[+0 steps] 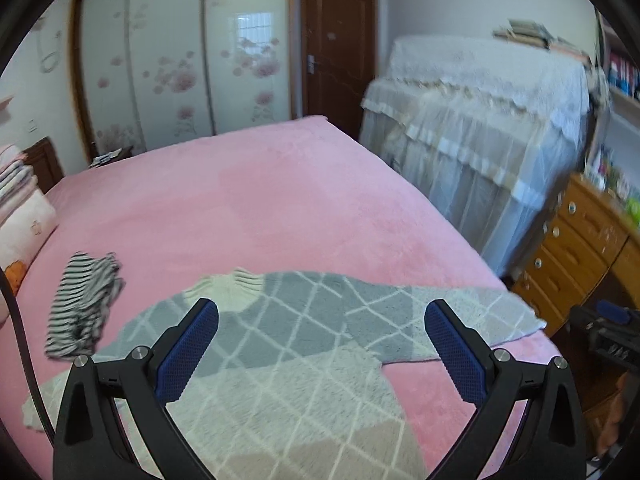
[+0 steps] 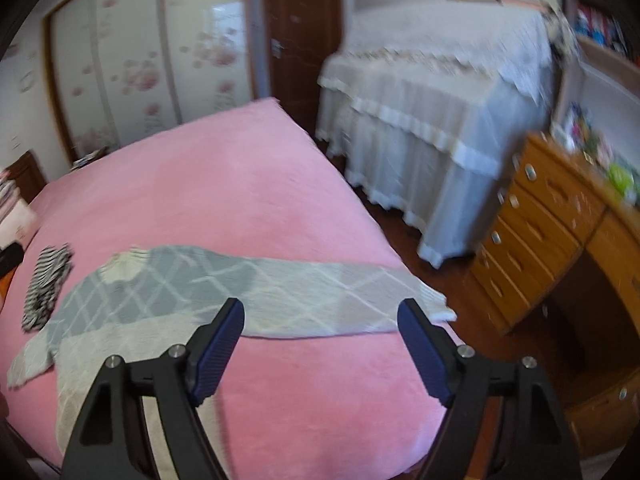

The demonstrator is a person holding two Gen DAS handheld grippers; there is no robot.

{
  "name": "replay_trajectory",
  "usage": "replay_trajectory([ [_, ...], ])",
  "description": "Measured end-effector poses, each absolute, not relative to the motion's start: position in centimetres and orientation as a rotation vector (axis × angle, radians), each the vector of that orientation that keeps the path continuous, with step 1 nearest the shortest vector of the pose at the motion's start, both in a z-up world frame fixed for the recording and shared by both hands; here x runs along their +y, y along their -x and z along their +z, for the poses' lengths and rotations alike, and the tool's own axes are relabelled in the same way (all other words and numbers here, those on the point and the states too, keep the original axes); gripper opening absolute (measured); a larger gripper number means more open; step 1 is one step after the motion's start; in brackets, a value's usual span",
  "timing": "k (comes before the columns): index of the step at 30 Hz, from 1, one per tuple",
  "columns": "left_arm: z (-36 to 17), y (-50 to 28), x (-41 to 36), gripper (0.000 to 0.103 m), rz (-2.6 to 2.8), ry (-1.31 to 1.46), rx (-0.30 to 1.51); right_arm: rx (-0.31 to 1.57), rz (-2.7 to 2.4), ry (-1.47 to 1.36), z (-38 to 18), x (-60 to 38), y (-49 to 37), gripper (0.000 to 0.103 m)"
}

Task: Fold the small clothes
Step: 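Move the right tool to the white sleeve cuff and grasp it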

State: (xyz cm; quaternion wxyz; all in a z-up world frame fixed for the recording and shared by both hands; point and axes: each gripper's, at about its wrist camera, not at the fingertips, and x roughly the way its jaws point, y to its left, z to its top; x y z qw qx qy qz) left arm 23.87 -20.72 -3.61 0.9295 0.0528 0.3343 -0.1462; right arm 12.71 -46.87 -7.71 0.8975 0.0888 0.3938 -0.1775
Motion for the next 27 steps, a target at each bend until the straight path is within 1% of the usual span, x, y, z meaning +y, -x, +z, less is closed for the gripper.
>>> replay_trajectory([
  [7, -13.5, -28.1, -28.9, 0.103, -0.349, -0.165, 0.828, 0.909, -0.447, -0.346, -14.8, -55.2, -13.5, 0.079],
  [9, -15.8, -28.7, -30.4, 0.103, -0.356, -0.167, 0.857, 0.95, -0.472, -0.39, -17.4, -57.1, -13.7, 0.073],
  [11, -18.1, -29.4, -31.9, 0.103, -0.36, -0.172, 0.882, 0.972, -0.475, -0.434, -19.4, -58.4, -13.8, 0.07],
  [13, -19.9, -29.7, -33.5, 0.103, -0.364, -0.183, 0.898, 0.984, -0.484, -0.481, -21.4, -59.7, -13.9, 0.069],
  [18, -23.1, -29.8, -37.9, 0.103, -0.392, -0.233, 0.919, 1.001, -0.504, -0.575, -24.6, -61.6, -14.5, 0.069],
  [23, -25.2, -29.6, -41.6, 0.103, -0.402, -0.277, 0.931, 0.995, -0.544, -0.599, -26.2, -62.9, -15.6, 0.069],
  [27, -26.3, -29.7, -43.1, 0.103, -0.403, -0.289, 0.953, 0.984, -0.546, -0.629, -27.3, -64.1, -16.4, 0.069],
])
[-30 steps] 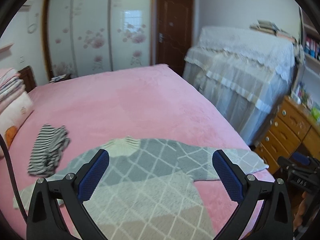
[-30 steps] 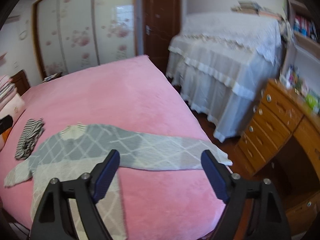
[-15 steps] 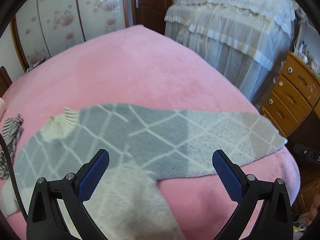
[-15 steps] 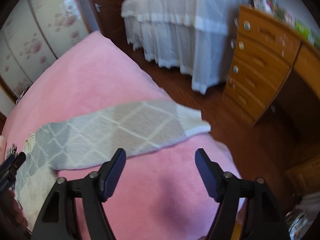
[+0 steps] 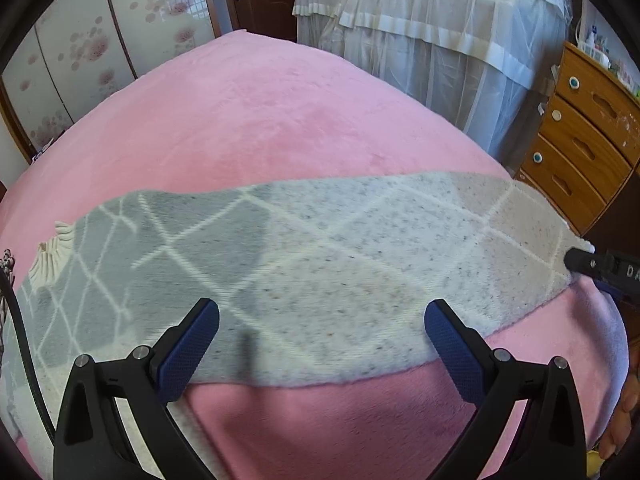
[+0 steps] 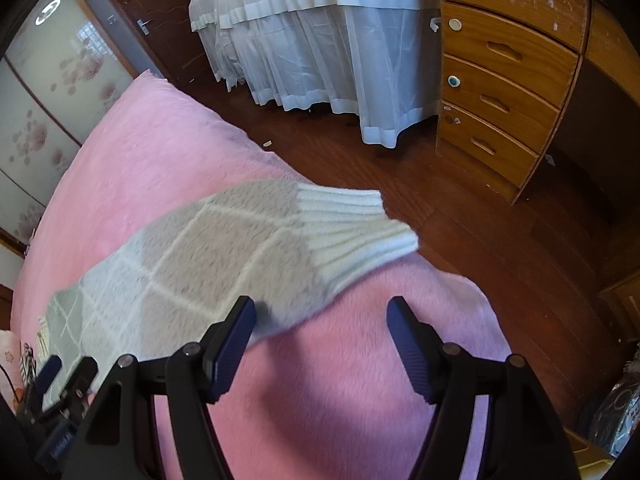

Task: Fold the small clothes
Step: 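Move the right tool to the white sleeve cuff and grasp it, then carry the sleeve across the sweater body with the right tool and release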

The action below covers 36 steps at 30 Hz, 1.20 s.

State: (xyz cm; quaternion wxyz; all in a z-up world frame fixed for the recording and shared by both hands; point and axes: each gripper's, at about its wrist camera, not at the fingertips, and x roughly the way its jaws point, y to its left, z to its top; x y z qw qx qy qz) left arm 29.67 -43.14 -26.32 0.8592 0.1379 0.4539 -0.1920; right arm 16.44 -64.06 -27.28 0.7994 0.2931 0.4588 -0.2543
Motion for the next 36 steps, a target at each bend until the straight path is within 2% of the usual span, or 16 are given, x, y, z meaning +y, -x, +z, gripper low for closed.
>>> replay_trajectory([
  [4, -27.0, -29.6, -43.8, 0.103, -0.398, -0.302, 0.965, 0.955, -0.535, -0.682, -27.9, -65.1, -17.0, 0.069],
  [5, -27.2, -29.6, -43.9, 0.103, -0.397, -0.304, 0.969, 0.945, -0.536, -0.689, -27.9, -65.3, -17.2, 0.064],
  [6, -27.3, -29.7, -43.8, 0.103, -0.395, -0.302, 0.973, 0.937, -0.529, -0.692, -27.9, -65.4, -17.5, 0.052],
  [7, -27.3, -29.7, -43.8, 0.103, -0.393, -0.299, 0.977, 0.934, -0.522, -0.689, -27.9, -65.4, -17.7, 0.046],
  [9, -27.2, -29.8, -43.5, 0.103, -0.39, -0.285, 0.985, 0.934, -0.511, -0.657, -27.6, -65.1, -18.2, 0.02],
  [11, -26.7, -29.8, -43.0, 0.103, -0.386, -0.269, 0.984, 0.916, -0.511, -0.592, -26.7, -64.3, -18.5, 0.011],
  [20, -22.4, -29.5, -37.8, 0.103, -0.318, -0.189, 0.942, 0.769, -0.402, -0.426, -19.8, -59.6, -18.4, 0.009],
  [28, -18.4, -29.2, -28.8, 0.103, -0.208, -0.136, 0.899, 0.697, -0.145, -0.284, -13.1, -49.2, -20.1, 0.009],
  [32, -17.3, -28.8, -22.6, 0.103, -0.139, -0.135, 0.878, 0.691, 0.009, -0.227, -11.7, -42.0, -21.7, 0.009],
  [36, -17.6, -28.6, -15.5, 0.103, -0.129, -0.03, 0.909, 0.71, 0.14, -0.164, -12.7, -34.7, -23.5, 0.009],
])
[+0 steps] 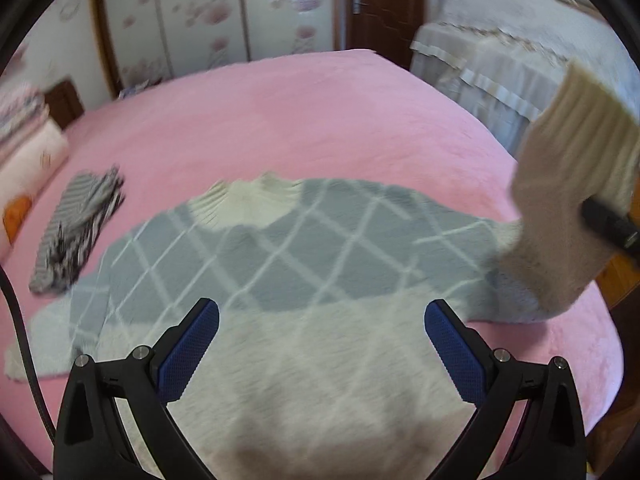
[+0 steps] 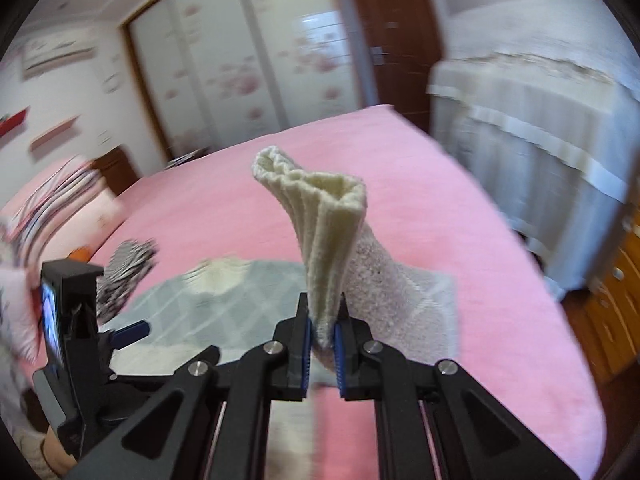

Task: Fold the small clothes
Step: 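Carry the sleeve across the sweater body with the right tool and release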

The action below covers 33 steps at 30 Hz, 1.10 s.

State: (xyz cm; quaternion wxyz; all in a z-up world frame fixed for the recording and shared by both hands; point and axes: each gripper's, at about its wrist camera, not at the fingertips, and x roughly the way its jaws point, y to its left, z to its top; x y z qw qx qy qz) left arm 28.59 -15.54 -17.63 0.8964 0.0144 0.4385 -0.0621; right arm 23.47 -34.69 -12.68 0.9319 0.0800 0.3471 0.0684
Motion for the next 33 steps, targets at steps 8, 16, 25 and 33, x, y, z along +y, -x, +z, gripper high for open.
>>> replay_trajectory([
  [8, -21.0, -28.1, -6.1, 0.103, -0.14, 0.149, 0.975, 0.852, 0.269, -0.044, -19.8, -25.1, -24.4, 0.009],
  [16, -24.3, -28.2, -3.9, 0.101, -0.154, 0.207, 1.051, 0.962, 0.269, 0.088, -25.6, -19.4, -24.5, 0.015],
  [25, -27.1, -27.2, -4.3, 0.1, -0.299, 0.262, 1.131, 0.98, 0.314, 0.135, -27.0, -18.0, -22.6, 0.049],
  [33, -26.2, -26.9, -5.6, 0.097, -0.425, 0.339, 1.139, 0.972, 0.31, 0.123, -26.7, -19.0, -20.3, 0.049],
])
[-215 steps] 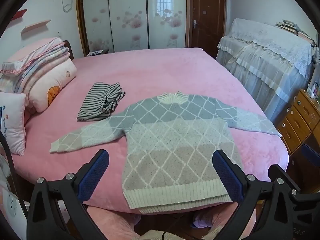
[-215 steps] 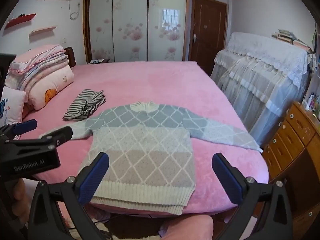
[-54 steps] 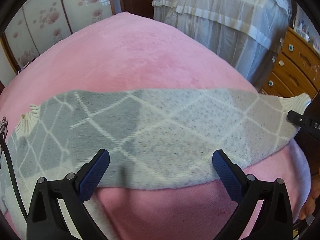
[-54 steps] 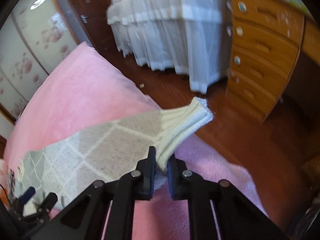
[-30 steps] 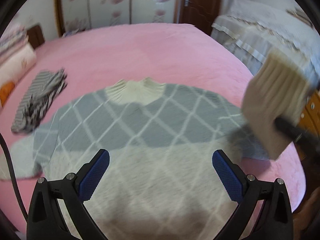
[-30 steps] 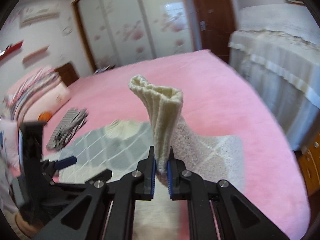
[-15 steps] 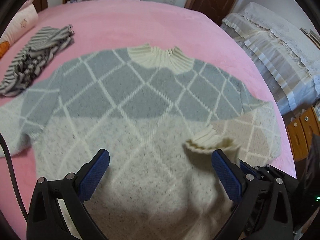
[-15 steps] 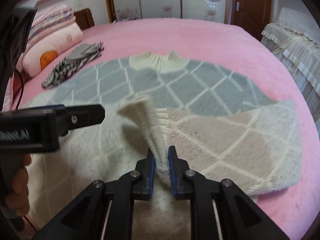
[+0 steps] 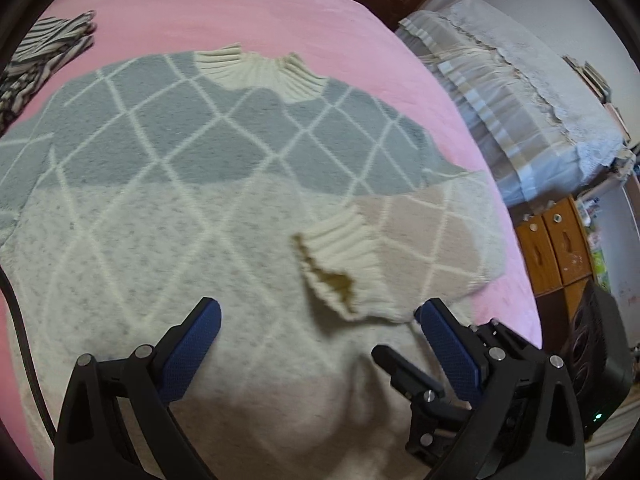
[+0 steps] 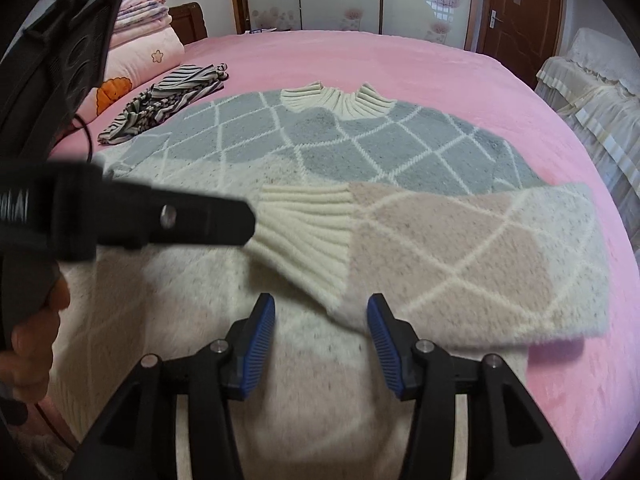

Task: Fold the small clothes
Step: 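Carry the sleeve across the sweater body with the right tool and release, then grasp the laid cuff with the left tool and fold it back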

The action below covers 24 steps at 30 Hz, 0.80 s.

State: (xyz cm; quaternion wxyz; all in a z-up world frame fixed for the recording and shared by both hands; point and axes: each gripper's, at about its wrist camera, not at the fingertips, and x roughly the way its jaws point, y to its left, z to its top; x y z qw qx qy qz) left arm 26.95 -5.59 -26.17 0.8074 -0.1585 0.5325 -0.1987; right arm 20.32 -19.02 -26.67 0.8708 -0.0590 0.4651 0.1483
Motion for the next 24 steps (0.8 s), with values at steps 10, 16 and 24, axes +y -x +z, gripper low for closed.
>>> replay_trajectory([
  [10, -28.4, -28.9, -7.3, 0.066, -0.461, 0.524, 1.275, 0.971, 0.208, 0.052, -25.8, -23.7, -18.0, 0.049],
  [16, -28.9, -30.1, -8.4, 0.065, -0.473, 0.612, 1.28, 0.949, 0.153, 0.028, -25.2, -25.7, -18.5, 0.049],
  [24, -30.0, -31.2, -8.7, 0.022, -0.404, 0.641, 1.297, 0.927, 0.134, 0.008, -24.8, -26.8, -18.7, 0.049],
])
